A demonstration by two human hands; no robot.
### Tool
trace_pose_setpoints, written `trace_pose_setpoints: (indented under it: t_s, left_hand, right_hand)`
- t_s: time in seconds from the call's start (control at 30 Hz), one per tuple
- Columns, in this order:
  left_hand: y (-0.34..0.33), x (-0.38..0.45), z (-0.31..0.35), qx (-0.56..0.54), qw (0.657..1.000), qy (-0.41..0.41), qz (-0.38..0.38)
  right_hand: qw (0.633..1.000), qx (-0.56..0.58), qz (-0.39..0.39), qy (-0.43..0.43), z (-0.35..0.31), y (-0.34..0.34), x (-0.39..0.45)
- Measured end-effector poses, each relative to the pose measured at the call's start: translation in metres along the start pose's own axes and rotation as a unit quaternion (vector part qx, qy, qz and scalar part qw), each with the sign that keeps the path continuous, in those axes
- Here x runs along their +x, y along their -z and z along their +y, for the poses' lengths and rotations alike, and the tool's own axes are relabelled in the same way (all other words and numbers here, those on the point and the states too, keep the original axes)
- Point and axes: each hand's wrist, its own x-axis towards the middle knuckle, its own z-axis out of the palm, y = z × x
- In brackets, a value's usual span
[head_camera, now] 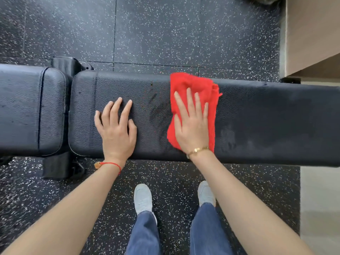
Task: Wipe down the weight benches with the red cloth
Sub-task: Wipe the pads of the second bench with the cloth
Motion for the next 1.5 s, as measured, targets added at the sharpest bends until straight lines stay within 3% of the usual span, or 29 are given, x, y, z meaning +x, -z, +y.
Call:
trace_pose_setpoints:
  t_s: [0.1, 0.3, 0.5, 0.63, 0.87, 1.03, 1.2, 1.3, 1.5]
  left_hand:
    - [-0.002, 0.0, -0.003, -0.007, 1.0, -0.006, 0.006]
    - [-0.002, 0.0, -0.003, -0.009, 1.0, -0.011, 0.012]
    - [-0.002, 0.0, -0.002, -0.008, 1.0, -0.011, 0.014]
    - [-0.003, 0.0, -0.001, -0.003, 1.0, -0.011, 0.02]
    - [-0.002, 0.001, -0.001, -0.009, 1.0, -0.014, 0.021]
    - [-0.001, 0.0, -0.001, -0.002, 1.0, -0.019, 0.022]
    - [0.0, 0.0, -0.001, 0.009, 1.0, -0.015, 0.013]
    - [0.0, 0.0, 0.0, 0.003, 1.0, -0.01, 0.009]
    - [-0.003, -0.002, -0.001, -0.009, 1.0, -0.005, 0.022]
  right_hand:
    - [0.999, -0.01, 0.014, -0.035, -0.028, -0.003, 0.029]
    - [0.996, -0.022, -0.011, 0.081, -0.036, -0.016, -0.016]
    - [0.999, 0.001, 0.014, -0.049, 0.027, 0.0, -0.043]
    - [0.997, 0.007, 0.021, -0.073, 0.015, -0.002, -0.041]
    - [0.999, 0.006, -0.013, 0.046, -0.076, -0.027, -0.015]
    - [0.997, -0.009, -0.01, 0.079, -0.045, -0.021, -0.021]
    - [0.997, 0.009, 0.04, -0.064, 0.007, -0.004, -0.031]
    - [0.989, 0.021, 0.055, -0.132, 0.004, -0.002, -0.025]
    - [0.986, 0.009, 0.073, -0.147, -0.029, -0.013, -0.01]
